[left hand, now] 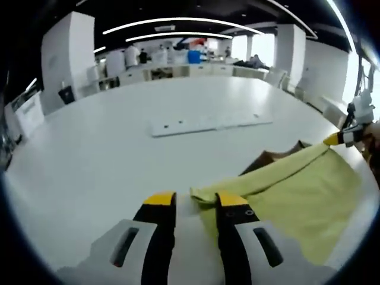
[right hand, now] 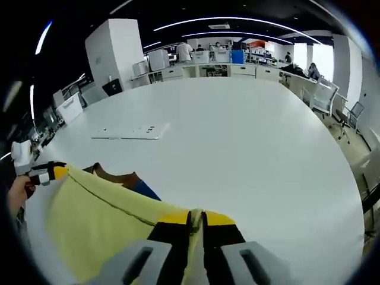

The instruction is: Fold the garment on the visible template until the final outline fits inside the template.

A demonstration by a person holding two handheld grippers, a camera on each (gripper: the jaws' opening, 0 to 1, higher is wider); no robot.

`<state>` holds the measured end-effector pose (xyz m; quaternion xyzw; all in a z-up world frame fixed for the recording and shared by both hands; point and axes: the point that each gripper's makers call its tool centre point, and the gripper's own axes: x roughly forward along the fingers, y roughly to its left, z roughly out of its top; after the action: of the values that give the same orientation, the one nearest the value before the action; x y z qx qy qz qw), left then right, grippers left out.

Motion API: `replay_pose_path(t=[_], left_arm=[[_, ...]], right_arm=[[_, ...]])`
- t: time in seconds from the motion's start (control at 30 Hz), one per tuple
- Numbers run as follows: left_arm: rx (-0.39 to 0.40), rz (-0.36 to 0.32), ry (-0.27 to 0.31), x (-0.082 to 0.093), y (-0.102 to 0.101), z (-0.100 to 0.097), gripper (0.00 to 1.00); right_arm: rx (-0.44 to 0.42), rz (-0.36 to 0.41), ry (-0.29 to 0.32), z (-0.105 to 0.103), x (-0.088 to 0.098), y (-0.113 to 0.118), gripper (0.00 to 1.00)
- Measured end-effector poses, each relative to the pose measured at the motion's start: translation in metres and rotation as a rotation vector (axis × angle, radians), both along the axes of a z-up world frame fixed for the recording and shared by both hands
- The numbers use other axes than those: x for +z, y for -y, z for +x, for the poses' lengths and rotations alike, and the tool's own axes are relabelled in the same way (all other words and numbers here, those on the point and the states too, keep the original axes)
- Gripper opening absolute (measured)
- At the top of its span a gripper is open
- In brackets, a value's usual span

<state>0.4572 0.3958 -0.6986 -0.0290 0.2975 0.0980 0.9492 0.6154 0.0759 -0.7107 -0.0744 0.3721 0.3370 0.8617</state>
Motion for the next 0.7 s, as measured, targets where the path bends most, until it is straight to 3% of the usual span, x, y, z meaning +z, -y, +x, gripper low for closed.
replay_pose_path(t=[0.17,0.33,0.43,0.53,0.7], left_arm=[[-0.079,0.033,0.020,0.011,0.003,-0.003,0.35],[-0.169,0.067,0.045,0.017,0.012,-0.003,0.42],[-0.230,0.111,0.036,0.014,0.016,-0.003,0.44],[-0.302,0.238,0.005,0.008,0.014,-0.004,0.43],[-0.303,0.239,-0.013,-0.004,0.012,-0.002,0.40]], right_arm=[[0.094,0.007,0.052,-0.006,0.013,-0.007,0.22],[0.192,-0.039,0.106,-0.014,0.016,-0.006,0.27],[0.243,-0.075,0.114,-0.020,0.014,-0.003,0.29],[0.299,-0.145,0.142,-0.022,0.007,0.002,0.30],[0.320,-0.172,0.186,-0.016,-0.002,0.003,0.28]])
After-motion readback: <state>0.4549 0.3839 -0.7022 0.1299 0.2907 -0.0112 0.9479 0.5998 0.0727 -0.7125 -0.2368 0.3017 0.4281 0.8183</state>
